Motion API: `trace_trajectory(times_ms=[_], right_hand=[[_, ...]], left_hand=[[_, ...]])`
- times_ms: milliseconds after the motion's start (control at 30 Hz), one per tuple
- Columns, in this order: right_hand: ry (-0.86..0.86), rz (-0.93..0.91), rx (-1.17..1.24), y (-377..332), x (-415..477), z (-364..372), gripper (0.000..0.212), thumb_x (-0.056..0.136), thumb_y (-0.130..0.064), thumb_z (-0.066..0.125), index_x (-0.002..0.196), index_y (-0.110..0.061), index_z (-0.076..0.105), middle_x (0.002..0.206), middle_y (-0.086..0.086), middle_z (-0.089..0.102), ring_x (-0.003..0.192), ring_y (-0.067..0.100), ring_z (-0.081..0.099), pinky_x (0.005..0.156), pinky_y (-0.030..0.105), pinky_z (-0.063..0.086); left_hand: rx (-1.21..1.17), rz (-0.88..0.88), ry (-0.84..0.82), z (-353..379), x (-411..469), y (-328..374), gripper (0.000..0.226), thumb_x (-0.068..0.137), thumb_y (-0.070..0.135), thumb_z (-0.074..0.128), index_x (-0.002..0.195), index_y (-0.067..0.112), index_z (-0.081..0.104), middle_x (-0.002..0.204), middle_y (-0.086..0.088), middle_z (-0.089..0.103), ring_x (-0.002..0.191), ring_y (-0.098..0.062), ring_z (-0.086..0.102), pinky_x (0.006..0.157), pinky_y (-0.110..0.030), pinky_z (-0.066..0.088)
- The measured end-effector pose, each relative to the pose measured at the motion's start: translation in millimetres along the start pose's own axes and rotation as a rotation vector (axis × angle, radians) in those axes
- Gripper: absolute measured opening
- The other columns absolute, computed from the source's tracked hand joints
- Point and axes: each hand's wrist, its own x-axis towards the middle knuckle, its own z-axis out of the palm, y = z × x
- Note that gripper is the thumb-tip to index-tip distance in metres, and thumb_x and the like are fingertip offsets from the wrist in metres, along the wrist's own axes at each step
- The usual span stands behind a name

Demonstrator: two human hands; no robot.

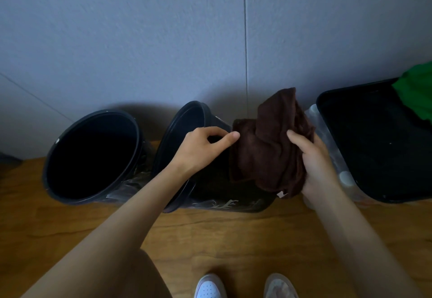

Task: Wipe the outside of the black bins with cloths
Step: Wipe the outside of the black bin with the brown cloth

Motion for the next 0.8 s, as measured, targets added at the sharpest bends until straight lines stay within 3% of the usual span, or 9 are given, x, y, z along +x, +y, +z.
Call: trace_trajectory(times_ms=[67,133,233,300,400,500,567,667,800], right_hand=[[-0.068,0.075,0.134,-0.8,-0.9,0.7,0.034,0.079,-0.015,0.057,0.112,-0.013,0.065,0.102,0.010,0.071,0.088,0.023,0.070,0.070,0.034,0.059],[-0.147,0.181,0.250,-5.7,-0.7,4.5,0.031,0.067,-0.021,0.062,0.091,-0.007,0.074,0.091,0.013,0.073,0.080,0.024,0.071,0.062,0.032,0.058],[-0.362,0.301,0.324,-9.0,3.3,10.5,0.036,0.062,-0.013,0.076,0.094,0.004,0.072,0.101,0.023,0.069,0.092,0.032,0.068,0.076,0.033,0.056],[-0.316,0.258,0.239,-11.5,8.4,9.2,0.037,0.047,-0.017,0.084,0.080,-0.002,0.076,0.087,0.016,0.073,0.078,0.025,0.071,0.062,0.029,0.057],[-0.267,0.162,0.039,-16.6,9.1,18.3,0.016,0.074,-0.014,0.060,0.076,-0.006,0.075,0.076,0.007,0.073,0.068,0.015,0.071,0.059,0.023,0.057],[-0.254,0.181,-0.029,-13.1,17.7,30.5,0.037,0.092,-0.004,0.042,0.073,-0.006,0.074,0.070,0.004,0.072,0.062,0.012,0.069,0.056,0.018,0.055],[-0.237,0.225,-0.035,-11.1,20.2,36.9,0.033,0.095,-0.006,0.042,0.081,-0.004,0.071,0.069,0.004,0.072,0.061,0.012,0.069,0.056,0.019,0.055],[-0.208,0.384,-0.016,-8.3,25.5,35.1,0.038,0.095,-0.014,0.045,0.071,-0.003,0.074,0.069,0.008,0.072,0.058,0.017,0.069,0.053,0.024,0.056],[-0.298,0.500,-0.181,-19.8,26.6,23.0,0.030,0.086,-0.022,0.052,0.075,-0.007,0.076,0.079,0.009,0.073,0.066,0.019,0.070,0.061,0.026,0.058]], left_hand=[[-0.030,-0.008,-0.015,-0.1,0.5,-0.1,0.038,0.085,0.049,0.055,0.108,0.021,0.068,0.096,0.013,0.066,0.090,0.000,0.060,0.073,-0.009,0.044],[-0.058,-0.027,-0.023,-0.6,-0.3,2.9,0.041,0.086,0.052,0.051,0.106,0.022,0.069,0.089,0.016,0.065,0.086,0.000,0.059,0.071,-0.009,0.042],[-0.128,-0.059,-0.060,-2.1,-0.5,6.8,0.041,0.085,0.057,0.047,0.100,0.026,0.070,0.089,0.015,0.067,0.087,0.000,0.062,0.078,-0.015,0.046],[-0.198,-0.072,-0.128,-4.3,-4.4,12.1,0.043,0.080,0.061,0.043,0.096,0.030,0.068,0.093,0.016,0.067,0.090,0.003,0.061,0.081,-0.015,0.046],[-0.232,-0.115,-0.228,-5.1,-6.2,15.3,0.049,0.082,0.061,0.039,0.101,0.026,0.068,0.105,0.010,0.067,0.099,-0.002,0.059,0.084,-0.019,0.044],[-0.336,-0.231,-0.288,-4.3,-1.4,14.3,0.036,0.086,0.048,0.049,0.092,0.020,0.072,0.100,0.004,0.071,0.104,-0.018,0.062,0.099,-0.042,0.043],[-0.449,-0.292,-0.290,-2.6,2.8,9.5,0.028,0.074,0.038,0.053,0.084,0.019,0.072,0.090,0.001,0.071,0.099,-0.025,0.062,0.105,-0.052,0.039],[-0.409,-0.263,-0.272,-2.4,-0.7,10.9,0.030,0.082,0.030,0.051,0.095,0.008,0.067,0.092,-0.007,0.066,0.100,-0.032,0.063,0.100,-0.045,0.043],[-0.439,-0.223,-0.171,-7.7,-3.5,9.0,0.024,0.092,0.022,0.053,0.086,0.006,0.069,0.085,-0.001,0.069,0.088,-0.018,0.065,0.093,-0.037,0.047]])
